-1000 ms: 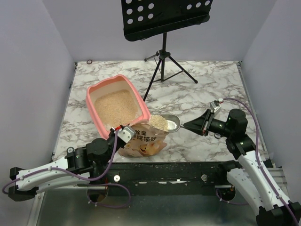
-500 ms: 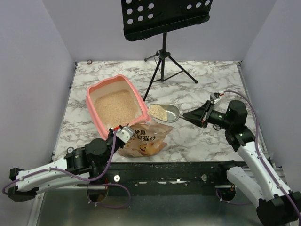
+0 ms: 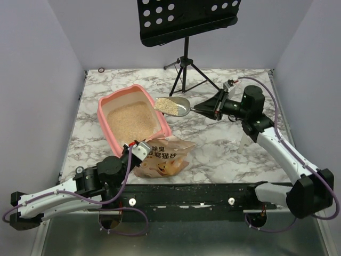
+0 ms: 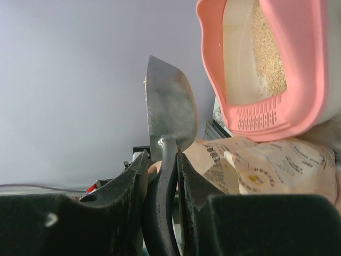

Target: Fill the litter box with clean litter

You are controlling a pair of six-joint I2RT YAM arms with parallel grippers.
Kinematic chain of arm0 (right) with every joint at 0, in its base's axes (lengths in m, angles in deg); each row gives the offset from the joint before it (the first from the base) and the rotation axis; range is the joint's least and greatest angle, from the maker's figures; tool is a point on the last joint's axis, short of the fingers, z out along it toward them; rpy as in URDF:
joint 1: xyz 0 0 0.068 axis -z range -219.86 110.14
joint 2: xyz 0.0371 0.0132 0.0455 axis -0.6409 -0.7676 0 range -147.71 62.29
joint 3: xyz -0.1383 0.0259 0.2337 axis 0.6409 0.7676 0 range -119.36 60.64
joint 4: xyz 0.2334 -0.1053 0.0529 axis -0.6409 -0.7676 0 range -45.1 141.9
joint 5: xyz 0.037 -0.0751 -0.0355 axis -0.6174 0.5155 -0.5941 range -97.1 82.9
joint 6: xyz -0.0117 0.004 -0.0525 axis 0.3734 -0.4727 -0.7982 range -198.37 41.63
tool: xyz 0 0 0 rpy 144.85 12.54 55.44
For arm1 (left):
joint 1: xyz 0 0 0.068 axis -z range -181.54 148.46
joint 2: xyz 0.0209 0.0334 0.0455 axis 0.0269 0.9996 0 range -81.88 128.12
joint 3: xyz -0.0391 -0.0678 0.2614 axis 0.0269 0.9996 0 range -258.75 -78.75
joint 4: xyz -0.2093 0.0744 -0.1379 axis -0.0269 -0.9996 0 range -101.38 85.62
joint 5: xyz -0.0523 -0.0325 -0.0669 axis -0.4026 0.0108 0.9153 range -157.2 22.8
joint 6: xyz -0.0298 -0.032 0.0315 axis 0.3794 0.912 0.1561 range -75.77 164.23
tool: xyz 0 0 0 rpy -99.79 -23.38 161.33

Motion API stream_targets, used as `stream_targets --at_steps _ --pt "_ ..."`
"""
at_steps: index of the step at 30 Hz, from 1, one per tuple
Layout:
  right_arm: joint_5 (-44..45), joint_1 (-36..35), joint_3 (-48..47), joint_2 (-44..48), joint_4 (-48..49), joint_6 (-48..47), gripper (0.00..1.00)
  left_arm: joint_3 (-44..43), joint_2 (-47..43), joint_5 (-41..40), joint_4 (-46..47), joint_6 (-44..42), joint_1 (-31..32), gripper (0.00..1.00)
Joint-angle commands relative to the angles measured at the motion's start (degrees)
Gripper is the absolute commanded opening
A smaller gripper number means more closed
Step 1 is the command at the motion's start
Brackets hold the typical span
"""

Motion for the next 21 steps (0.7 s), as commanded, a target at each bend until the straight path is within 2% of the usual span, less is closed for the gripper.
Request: stream_targets --at_steps 1,5,11,15,21 --pt "0.5 -3.2 -7.0 -7.0 5.5 -1.5 0.01 -2.2 -0.7 -1.5 7.0 0.2 -0.7 0.00" --pt "1.1 -6.3 -11.8 -15.2 5.6 -4.3 0.01 -2.3 -0.1 -1.3 6.7 0.3 -0.8 0.00" --pt "3.7 -11.1 -22.9 -26.7 -4.1 -16.1 0.01 -2.8 1.1 -1.1 6.2 0.7 -1.3 0.00" --pt "8.3 -14.0 -32.5 -33.1 -16.9 -28.0 0.01 -3.4 1.8 -1.2 5.2 1.1 -1.7 0.00" --pt "18.4 -18.3 -46.2 -40.2 -31.0 -43.4 0.01 -3.6 2.0 -1.2 4.6 1.7 -2.3 0.00"
